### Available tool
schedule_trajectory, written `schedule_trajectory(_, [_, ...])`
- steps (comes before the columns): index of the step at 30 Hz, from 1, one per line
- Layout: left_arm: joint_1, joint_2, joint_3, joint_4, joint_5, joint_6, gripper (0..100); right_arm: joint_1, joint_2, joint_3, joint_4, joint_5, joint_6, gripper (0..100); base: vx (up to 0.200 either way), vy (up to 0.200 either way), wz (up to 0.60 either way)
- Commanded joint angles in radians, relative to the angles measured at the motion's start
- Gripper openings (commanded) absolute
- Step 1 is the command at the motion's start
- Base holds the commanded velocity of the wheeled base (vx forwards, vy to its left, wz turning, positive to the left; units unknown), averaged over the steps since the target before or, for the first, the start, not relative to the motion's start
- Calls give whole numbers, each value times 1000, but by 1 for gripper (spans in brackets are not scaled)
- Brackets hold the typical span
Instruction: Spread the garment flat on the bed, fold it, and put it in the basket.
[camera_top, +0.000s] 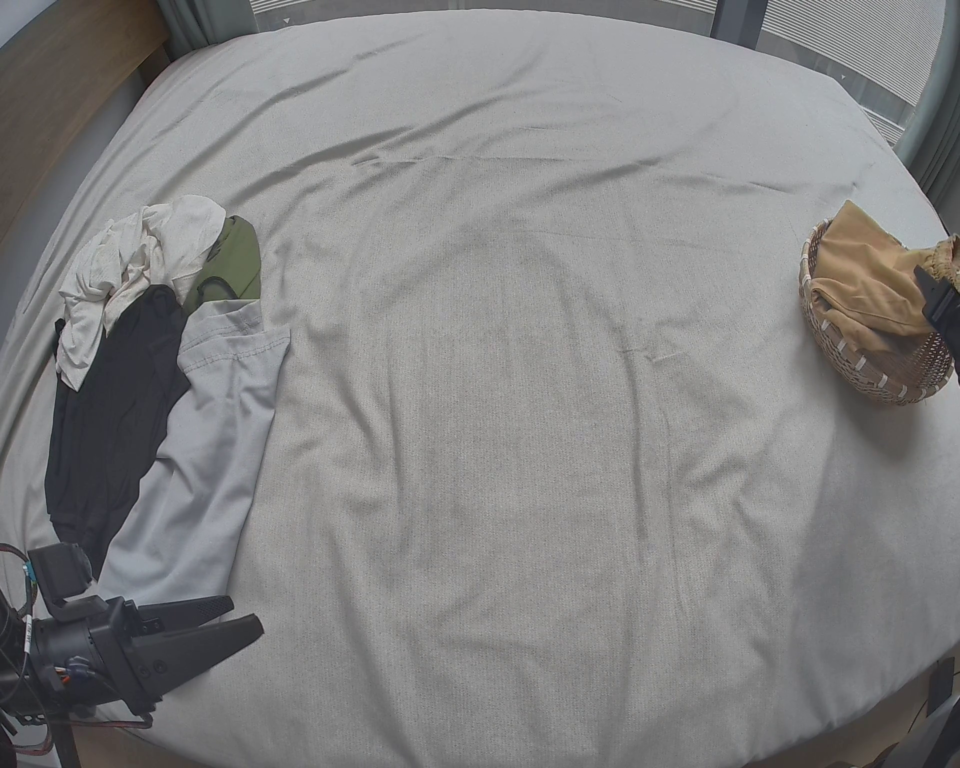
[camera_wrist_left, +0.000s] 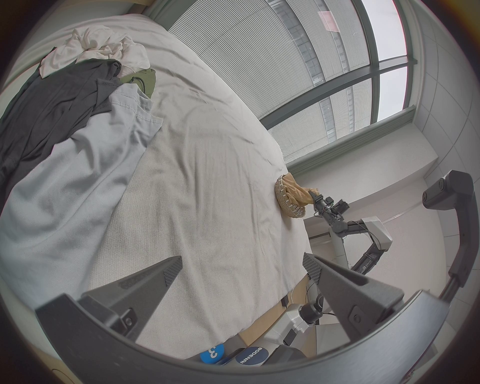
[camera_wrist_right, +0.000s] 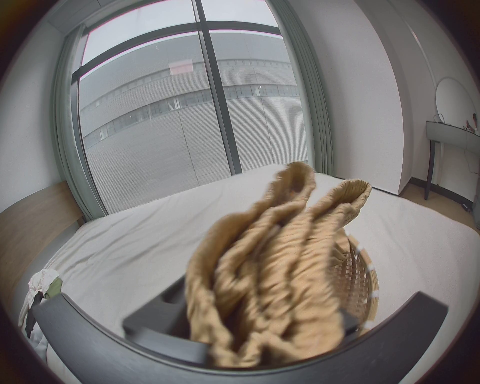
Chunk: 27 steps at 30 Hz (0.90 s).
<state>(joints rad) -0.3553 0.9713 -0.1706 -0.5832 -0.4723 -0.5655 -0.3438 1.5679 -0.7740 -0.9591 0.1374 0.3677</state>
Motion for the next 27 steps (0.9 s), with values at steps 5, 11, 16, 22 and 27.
schedule_trajectory(5, [-1,-20,0,-1,0,-1,100,35,-243,53,234,37,-19,100,0,0,0])
schedule_trajectory(11, [-5,-31,0,-1,-2,-1,100,103,-456,-71,580,39,-79,100,0,0,0])
schedule_trajectory(16, [-8,-71,2,-1,-3,-1,100,193,-560,-68,711,40,-99,100,0,0,0])
schedule_trajectory(22, [-90,-213,7,8,-43,-24,100,353,-701,107,734,36,-119,100,0,0,0])
schedule_trajectory(27, [-136,-381,59,20,-45,-66,100,393,-919,317,741,42,-133,100,0,0,0])
